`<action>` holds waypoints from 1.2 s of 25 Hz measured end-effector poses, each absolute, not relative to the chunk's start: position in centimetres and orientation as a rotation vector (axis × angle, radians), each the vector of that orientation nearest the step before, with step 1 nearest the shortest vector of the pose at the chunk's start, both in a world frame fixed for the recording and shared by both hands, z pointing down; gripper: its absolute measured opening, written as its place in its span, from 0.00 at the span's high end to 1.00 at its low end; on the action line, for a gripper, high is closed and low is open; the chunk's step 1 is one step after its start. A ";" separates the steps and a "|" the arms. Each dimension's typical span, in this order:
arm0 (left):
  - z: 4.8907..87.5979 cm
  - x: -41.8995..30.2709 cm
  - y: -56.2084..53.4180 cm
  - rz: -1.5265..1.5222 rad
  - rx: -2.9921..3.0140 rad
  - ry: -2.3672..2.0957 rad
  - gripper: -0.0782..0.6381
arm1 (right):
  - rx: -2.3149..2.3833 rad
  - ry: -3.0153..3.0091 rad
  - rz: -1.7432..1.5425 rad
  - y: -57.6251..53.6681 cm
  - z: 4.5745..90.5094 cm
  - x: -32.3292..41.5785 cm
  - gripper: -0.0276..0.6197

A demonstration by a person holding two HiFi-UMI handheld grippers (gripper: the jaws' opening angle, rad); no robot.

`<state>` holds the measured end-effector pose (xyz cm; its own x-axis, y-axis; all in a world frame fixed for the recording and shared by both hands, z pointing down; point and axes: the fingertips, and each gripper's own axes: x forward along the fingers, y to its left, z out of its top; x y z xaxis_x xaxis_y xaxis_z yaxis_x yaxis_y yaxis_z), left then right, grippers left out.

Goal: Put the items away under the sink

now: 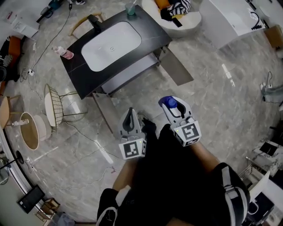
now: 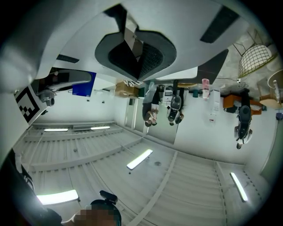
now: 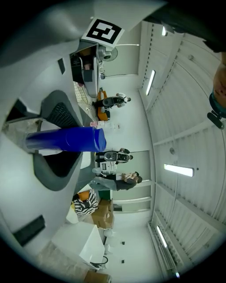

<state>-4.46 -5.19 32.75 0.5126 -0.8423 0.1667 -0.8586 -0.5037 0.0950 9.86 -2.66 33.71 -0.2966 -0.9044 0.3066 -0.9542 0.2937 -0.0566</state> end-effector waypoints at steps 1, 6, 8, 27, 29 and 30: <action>32.8 -4.3 -5.9 0.144 2.571 -1.485 0.87 | 1.698 -2.354 0.331 -3.8 34.0 10.1 0.72; 33.8 -3.0 -9.1 0.121 2.502 -1.561 0.87 | 1.570 -2.417 0.298 -8.9 35.9 10.8 0.72; 35.0 -2.3 -10.2 0.110 2.484 -1.603 0.87 | 1.519 -2.452 0.296 -10.7 37.4 11.1 0.72; 63.4 -2.8 -19.3 -0.047 2.292 -1.763 0.87 | 1.396 -2.514 0.184 -26.0 68.1 10.7 0.72; 66.9 -2.8 -19.9 -0.063 2.307 -1.759 0.87 | 1.393 -2.526 0.163 -27.8 72.4 10.4 0.72; 68.6 -2.6 -20.1 -0.071 2.313 -1.761 0.87 | 1.392 -2.532 0.152 -28.7 74.5 10.3 0.72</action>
